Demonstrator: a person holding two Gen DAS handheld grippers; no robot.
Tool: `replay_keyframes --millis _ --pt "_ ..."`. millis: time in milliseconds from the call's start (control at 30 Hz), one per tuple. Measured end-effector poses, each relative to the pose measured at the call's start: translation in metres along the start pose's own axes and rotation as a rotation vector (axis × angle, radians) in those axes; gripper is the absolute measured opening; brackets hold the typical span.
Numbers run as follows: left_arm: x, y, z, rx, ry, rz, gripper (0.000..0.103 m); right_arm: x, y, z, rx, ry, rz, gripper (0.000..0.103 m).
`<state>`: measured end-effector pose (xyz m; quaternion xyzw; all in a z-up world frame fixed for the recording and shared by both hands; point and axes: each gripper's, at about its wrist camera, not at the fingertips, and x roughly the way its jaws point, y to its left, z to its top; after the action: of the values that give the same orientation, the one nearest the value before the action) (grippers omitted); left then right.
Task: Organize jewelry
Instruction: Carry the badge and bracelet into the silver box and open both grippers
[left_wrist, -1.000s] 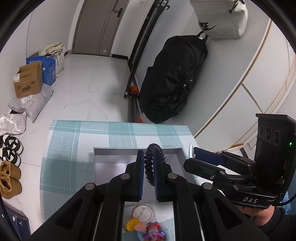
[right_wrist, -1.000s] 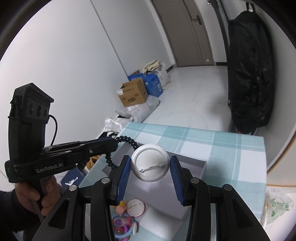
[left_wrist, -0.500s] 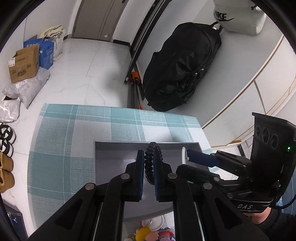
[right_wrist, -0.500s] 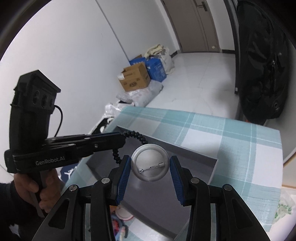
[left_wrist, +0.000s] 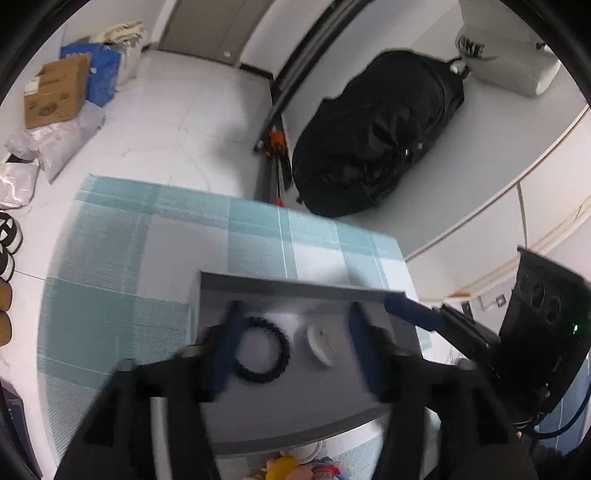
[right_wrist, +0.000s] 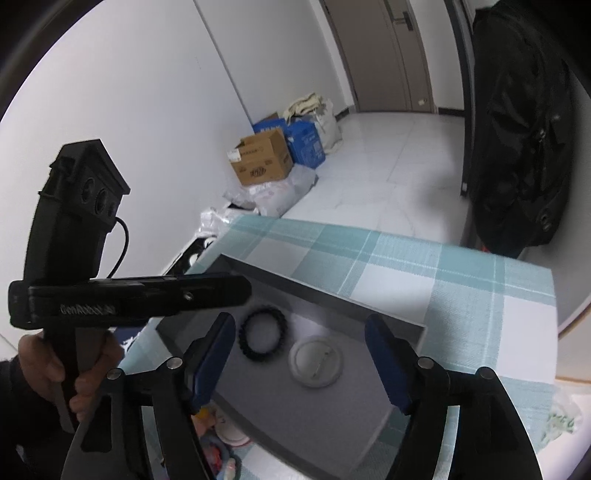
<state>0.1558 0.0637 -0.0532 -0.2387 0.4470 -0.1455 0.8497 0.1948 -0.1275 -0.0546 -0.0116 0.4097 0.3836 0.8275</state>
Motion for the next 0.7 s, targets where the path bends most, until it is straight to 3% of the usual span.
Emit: replay_keyframes --millis 433,700 --pt "-0.034 -0.025 -0.022 0.071 -0.092 0.136 0.056 -0.052 0.006 -0.014 0.032 -0.116 -0.058 0.088" --pt "-0.052 -0.045 -0.056 0.14 -0.12 0.248 0.057 -0.08 0.022 -0.037 0.032 -0.166 -0.062 0.099"
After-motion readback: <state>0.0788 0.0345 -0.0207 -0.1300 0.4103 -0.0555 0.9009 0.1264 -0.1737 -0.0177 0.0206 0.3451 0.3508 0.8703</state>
